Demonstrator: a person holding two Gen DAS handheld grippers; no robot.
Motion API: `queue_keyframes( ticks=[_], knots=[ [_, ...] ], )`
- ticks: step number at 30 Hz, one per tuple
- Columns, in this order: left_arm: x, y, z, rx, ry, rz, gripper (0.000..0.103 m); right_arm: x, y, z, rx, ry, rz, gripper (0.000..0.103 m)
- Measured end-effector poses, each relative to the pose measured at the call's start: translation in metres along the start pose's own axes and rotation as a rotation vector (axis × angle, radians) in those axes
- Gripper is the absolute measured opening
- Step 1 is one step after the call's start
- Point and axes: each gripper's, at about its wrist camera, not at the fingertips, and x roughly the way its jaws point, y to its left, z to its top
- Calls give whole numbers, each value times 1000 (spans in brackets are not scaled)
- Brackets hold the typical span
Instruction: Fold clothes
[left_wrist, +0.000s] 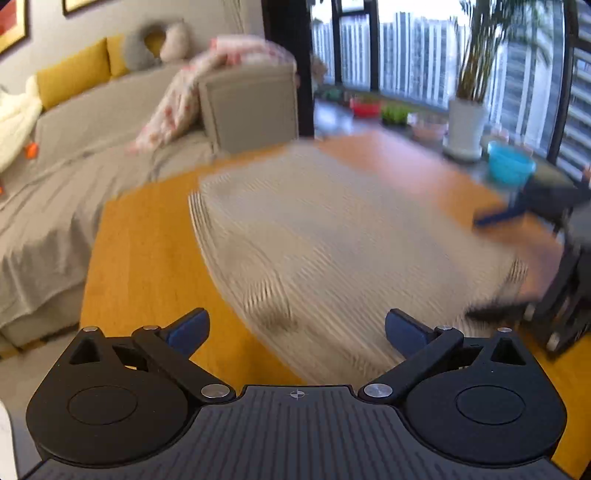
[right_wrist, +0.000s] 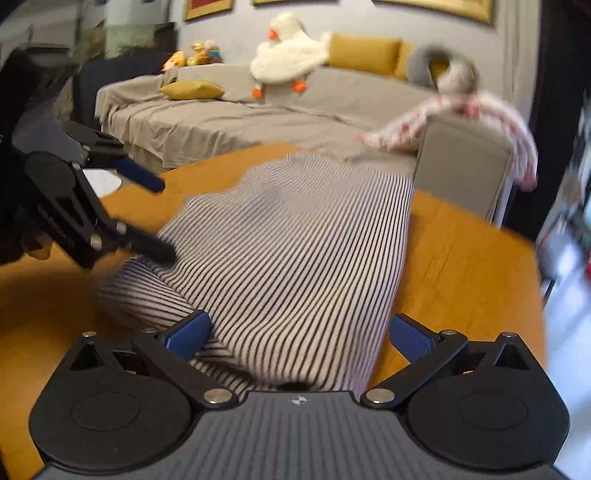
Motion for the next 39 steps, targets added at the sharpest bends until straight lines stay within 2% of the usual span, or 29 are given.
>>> queue_keyframes(
  ticks=[2,4,5,7,8,9,11,12,13,19,21,22,23,25,29,34,39],
  knots=[
    [-4,7,13,-69,-52,-75,103,3,-10,-3,75,12,35,103],
    [3,15,22,-151,-69,-195,103,5,-18,-8,147,17,68,103],
    [10,19,23,-194,-61,-262,103,6,-22,-10,174,19,80,103],
    [34,28,21,-266,-17,-324,103,6,-26,-13,194,21,91,103],
    [47,31,17,-283,20,-305,103,5,-25,-14,194,19,90,103],
    [58,34,13,-282,57,-251,103,4,-25,-14,193,17,88,103],
    [68,38,7,-236,74,-128,103,3,-25,-16,194,15,87,103],
    [67,41,8,-242,82,-116,103,4,-25,-16,198,16,90,103],
    [64,47,10,-281,84,-127,102,4,-26,-16,203,18,95,103],
    [34,64,29,-383,-119,-335,102,6,-28,-13,211,16,105,103],
    [43,65,34,-415,-140,-418,103,6,-28,-13,213,16,105,103],
    [53,63,35,-424,-126,-424,103,6,-28,-13,214,16,106,103],
    [63,62,37,-434,-108,-425,103,6,-29,-13,215,16,108,103],
    [91,65,35,-466,-17,-353,102,6,-30,-12,219,16,111,103],
    [108,68,32,-443,-10,-333,103,5,-28,-13,228,16,108,103],
    [98,51,28,-344,-4,-269,103,6,-22,-12,204,29,93,103],
    [82,49,29,-332,6,-221,103,5,-20,-11,205,32,82,103]
  ],
)
